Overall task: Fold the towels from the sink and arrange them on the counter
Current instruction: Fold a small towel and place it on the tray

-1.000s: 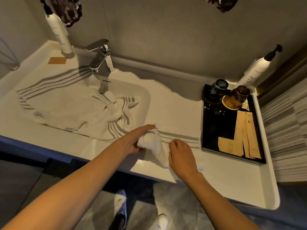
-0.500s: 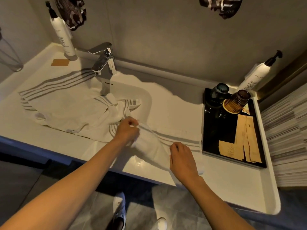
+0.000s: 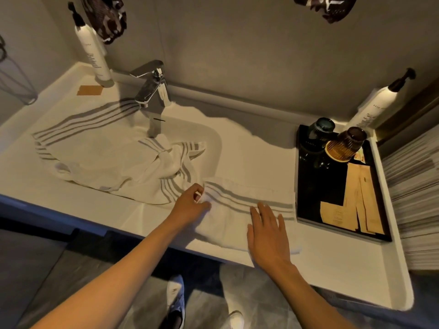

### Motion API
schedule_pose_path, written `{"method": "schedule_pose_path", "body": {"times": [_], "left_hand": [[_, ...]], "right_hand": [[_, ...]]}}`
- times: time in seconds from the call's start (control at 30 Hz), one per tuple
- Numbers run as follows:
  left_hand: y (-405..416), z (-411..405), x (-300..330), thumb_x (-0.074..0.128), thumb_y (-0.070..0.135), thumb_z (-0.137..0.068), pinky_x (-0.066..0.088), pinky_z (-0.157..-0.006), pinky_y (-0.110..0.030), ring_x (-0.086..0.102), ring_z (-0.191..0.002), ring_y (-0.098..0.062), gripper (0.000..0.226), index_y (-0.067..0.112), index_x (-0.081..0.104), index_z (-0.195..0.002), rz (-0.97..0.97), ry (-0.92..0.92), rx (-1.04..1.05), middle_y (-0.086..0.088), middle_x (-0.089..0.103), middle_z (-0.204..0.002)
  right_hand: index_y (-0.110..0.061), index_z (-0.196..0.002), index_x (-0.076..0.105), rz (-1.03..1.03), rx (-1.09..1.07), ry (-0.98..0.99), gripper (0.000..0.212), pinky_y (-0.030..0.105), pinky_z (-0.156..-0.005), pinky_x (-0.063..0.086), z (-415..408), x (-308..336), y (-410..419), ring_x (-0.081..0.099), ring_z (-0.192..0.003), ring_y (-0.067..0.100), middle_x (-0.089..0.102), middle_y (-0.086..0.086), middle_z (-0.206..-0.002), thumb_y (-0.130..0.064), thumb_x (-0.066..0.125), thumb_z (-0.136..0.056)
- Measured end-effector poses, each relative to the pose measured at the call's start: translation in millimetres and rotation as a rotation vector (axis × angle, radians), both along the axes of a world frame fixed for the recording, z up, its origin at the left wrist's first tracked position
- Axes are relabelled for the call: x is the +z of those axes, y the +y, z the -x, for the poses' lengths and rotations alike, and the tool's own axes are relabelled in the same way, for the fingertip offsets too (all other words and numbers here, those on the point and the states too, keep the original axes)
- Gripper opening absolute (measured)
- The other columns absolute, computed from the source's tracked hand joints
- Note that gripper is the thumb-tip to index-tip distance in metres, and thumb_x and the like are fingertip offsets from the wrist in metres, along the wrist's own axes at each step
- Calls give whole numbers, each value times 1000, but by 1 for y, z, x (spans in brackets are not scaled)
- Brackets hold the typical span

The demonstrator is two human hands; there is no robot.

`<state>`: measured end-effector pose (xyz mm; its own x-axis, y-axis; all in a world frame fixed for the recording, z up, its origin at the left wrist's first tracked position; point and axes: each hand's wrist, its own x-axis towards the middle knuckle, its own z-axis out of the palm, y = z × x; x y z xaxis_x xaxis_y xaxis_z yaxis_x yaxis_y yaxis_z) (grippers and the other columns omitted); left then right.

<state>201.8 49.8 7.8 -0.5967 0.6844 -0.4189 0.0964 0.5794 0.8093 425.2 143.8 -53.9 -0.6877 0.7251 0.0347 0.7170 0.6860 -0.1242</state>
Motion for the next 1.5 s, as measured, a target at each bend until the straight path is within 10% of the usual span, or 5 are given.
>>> {"method": "schedule_pose_path", "body": {"times": [0.3, 0.67, 0.87, 1.03, 1.5], "left_hand": [[-16, -4, -11, 59, 66, -81, 39, -58, -30, 57, -82, -18, 48, 22, 50, -94, 235, 466, -155, 6, 54, -89], [-36, -11, 7, 58, 15, -94, 39, -62, -26, 53, -65, -8, 9, 21, 59, -86, -171, 128, -444, -6, 62, -74], [-42, 8, 25, 56, 38, -97, 51, -63, -37, 62, -66, -22, 23, 18, 61, -107, -191, -329, 100, -12, 67, -82], [-78, -7, 4, 68, 54, -76, 33, -60, -28, 47, -60, -14, 42, 16, 50, -75, 278, 142, -513, 4, 50, -65], [-113, -8, -17, 48, 7, -83, 35, -58, -22, 51, -62, -15, 14, 15, 54, -72, 74, 225, -213, -1, 57, -66]], "right_hand": [[-11, -116, 61, 49, -26, 142, 33, 40, -85, 47, 20, 29, 7, 59, -97, 29, 62, 10, -111, -18, 54, -84], [-25, -149, 35, 412, 362, 179, 72, 40, -122, 6, 44, 44, 41, 18, -147, 15, 40, -8, -150, -18, 57, -81], [-16, -72, 44, 378, 320, 223, 29, 40, -59, 39, 57, 55, 44, 54, -67, 32, 56, 11, -67, -27, 48, -98], [-10, -75, 49, 463, 229, 249, 27, 41, -58, 44, 60, 68, 50, 55, -62, 27, 55, 5, -63, -25, 49, -97], [-21, -68, 45, 379, 277, 209, 27, 38, -56, 43, 61, 82, 46, 53, -61, 25, 53, -4, -61, -32, 52, -91]]}}
